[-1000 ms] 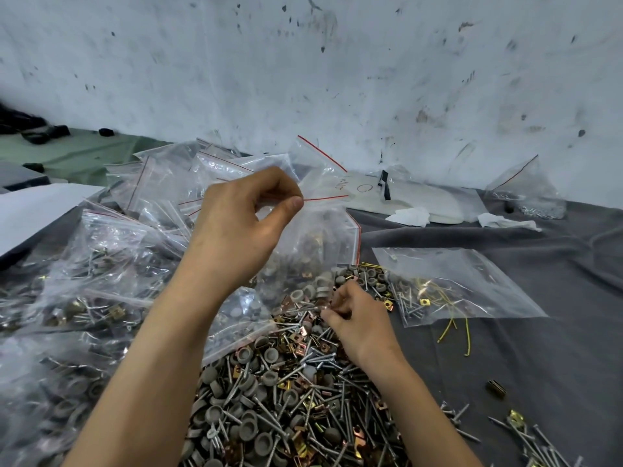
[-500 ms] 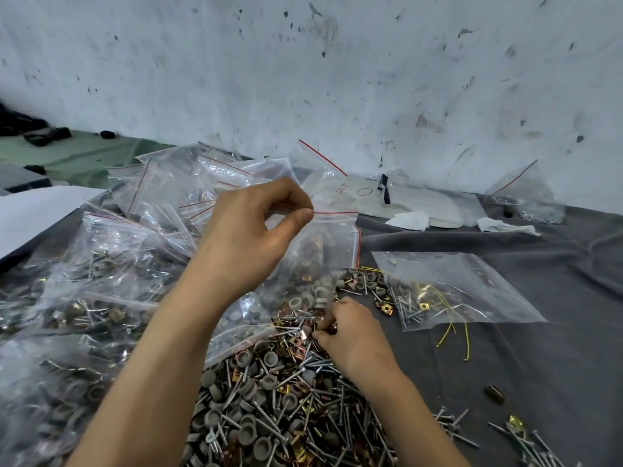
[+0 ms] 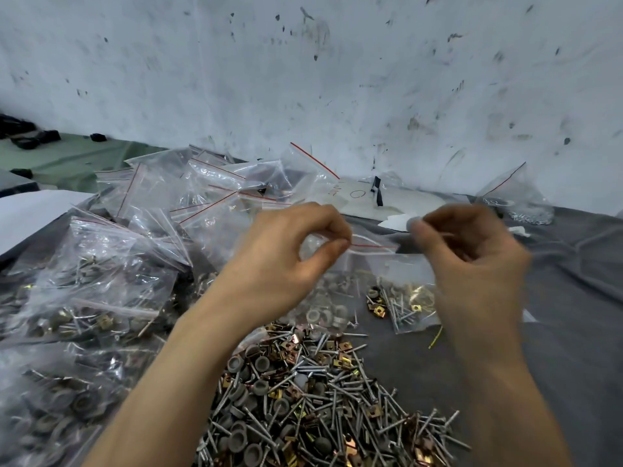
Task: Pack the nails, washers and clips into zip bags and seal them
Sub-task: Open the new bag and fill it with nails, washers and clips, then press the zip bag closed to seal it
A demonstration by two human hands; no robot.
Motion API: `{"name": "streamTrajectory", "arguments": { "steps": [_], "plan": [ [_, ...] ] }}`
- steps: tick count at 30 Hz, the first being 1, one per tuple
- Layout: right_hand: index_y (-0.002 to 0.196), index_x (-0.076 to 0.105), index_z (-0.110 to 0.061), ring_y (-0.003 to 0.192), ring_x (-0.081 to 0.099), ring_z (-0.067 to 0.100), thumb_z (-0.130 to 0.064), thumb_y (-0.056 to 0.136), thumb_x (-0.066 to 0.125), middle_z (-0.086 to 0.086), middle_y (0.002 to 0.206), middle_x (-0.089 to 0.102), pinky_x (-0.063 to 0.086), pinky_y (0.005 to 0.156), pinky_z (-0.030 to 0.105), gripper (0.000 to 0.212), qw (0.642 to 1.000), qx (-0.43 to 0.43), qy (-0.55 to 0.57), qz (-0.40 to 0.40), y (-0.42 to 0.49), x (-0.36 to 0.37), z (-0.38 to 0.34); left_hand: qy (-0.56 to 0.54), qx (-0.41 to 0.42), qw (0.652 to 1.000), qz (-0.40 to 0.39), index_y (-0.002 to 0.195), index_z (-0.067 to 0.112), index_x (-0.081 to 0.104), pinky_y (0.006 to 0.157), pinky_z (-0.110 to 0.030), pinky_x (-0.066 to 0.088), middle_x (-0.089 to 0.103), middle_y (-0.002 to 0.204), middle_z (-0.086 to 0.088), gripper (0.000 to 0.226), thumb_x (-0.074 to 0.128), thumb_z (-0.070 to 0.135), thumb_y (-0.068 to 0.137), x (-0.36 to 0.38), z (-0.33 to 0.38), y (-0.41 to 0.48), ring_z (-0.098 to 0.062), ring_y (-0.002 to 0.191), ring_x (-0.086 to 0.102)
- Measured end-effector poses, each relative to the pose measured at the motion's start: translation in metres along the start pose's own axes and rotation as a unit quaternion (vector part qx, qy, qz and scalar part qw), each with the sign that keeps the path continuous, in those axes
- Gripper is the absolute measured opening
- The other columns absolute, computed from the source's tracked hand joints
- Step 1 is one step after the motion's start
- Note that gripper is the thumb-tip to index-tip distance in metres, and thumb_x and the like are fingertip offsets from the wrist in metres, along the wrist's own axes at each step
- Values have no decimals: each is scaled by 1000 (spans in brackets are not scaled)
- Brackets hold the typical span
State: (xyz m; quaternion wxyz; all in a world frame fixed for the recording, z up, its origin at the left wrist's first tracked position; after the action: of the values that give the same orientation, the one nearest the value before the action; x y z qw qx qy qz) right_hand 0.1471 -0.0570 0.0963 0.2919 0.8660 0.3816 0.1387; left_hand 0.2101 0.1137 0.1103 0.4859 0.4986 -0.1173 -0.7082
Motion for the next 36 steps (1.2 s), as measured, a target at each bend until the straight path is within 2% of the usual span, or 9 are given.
{"name": "streamTrajectory", "arguments": {
  "steps": [3, 8, 10, 13, 15, 21, 26, 29, 36],
  "plan": [
    [74, 62, -31, 66, 57, 7, -16, 78, 76, -10, 74, 66, 46, 61, 16, 21, 997, -68, -14, -28, -3, 0, -20, -19, 29, 999, -30, 89, 12, 69, 81, -33, 49, 71, 92, 5, 5, 65, 12, 86, 9, 9, -1, -6, 91, 65],
    [76, 64, -34, 85, 56, 7, -17, 75, 76, -18, 81, 61, 39, 72, 12, 20, 968, -115, -180, -130, -3, 1, -19, -44, 44, 998, -32, 91, 11, 69, 79, -29, 50, 70, 91, 7, 6, 66, 12, 86, 13, 16, -2, -2, 89, 64],
    [76, 68, -29, 93, 57, 7, -26, 76, 74, -14, 93, 62, 40, 74, 15, 6, 965, -99, -185, -155, 1, -2, -19, -47, 43, 997, -30, 91, 11, 69, 80, -30, 50, 70, 92, 6, 5, 65, 12, 87, 13, 16, -1, -4, 90, 64],
    [77, 71, -32, 93, 60, 1, -48, 69, 67, -16, 96, 64, 46, 74, 19, 18, 959, -35, -157, -232, 3, -10, -19, -35, 46, 998, -20, 91, 11, 69, 79, -28, 50, 70, 91, 4, 6, 65, 12, 87, 13, 17, -1, -4, 89, 64],
    [77, 71, -31, 84, 63, 2, -32, 71, 76, -15, 87, 67, 49, 72, 18, 7, 949, -17, -151, -276, 3, -14, -17, -32, 45, 998, -16, 90, 11, 69, 79, -28, 50, 70, 91, 4, 7, 64, 15, 86, 13, 17, -1, -5, 89, 64],
    [71, 71, -26, 72, 67, 10, -6, 73, 76, -9, 74, 71, 52, 71, 21, 20, 964, 8, -117, -240, 8, -30, -13, -101, 6, 995, -21, 95, 15, 70, 71, -18, 52, 69, 97, 7, 17, 65, 1, 86, 12, 11, -1, -1, 82, 66],
    [78, 70, -24, 72, 66, 16, -1, 73, 75, -5, 74, 71, 51, 69, 23, 24, 966, 24, -95, -240, 10, -38, -11, -157, -84, 984, -25, 99, 32, 66, 71, -32, 56, 69, 74, 8, 35, 73, 4, 79, 13, 4, -3, -10, 69, 68],
    [76, 70, -24, 71, 65, 14, 0, 74, 74, -2, 74, 71, 50, 68, 19, 25, 965, 31, -96, -242, 11, -39, -10, -144, -94, 984, -43, 102, 41, 64, 70, -21, 51, 65, 73, 13, 39, 75, 11, 79, 15, 3, -3, -5, 68, 63],
    [84, 70, -29, 73, 62, 7, -13, 72, 79, -10, 79, 70, 50, 69, 19, 23, 928, 47, -170, -327, 6, -31, -15, -133, -49, 985, -102, 110, 42, 59, 77, -22, 52, 62, 72, 12, 51, 71, 2, 81, 21, 12, -5, -3, 71, 61]
  ]
}}
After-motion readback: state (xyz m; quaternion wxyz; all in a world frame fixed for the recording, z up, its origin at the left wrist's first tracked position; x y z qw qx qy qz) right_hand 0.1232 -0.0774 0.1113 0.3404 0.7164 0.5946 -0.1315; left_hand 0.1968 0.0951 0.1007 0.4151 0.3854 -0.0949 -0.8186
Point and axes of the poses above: each hand's wrist, its own y-axis towards the middle knuckle, its own x-axis out of the palm, z = x × y, the point moved 2 cm from there along y, towards the middle knuckle
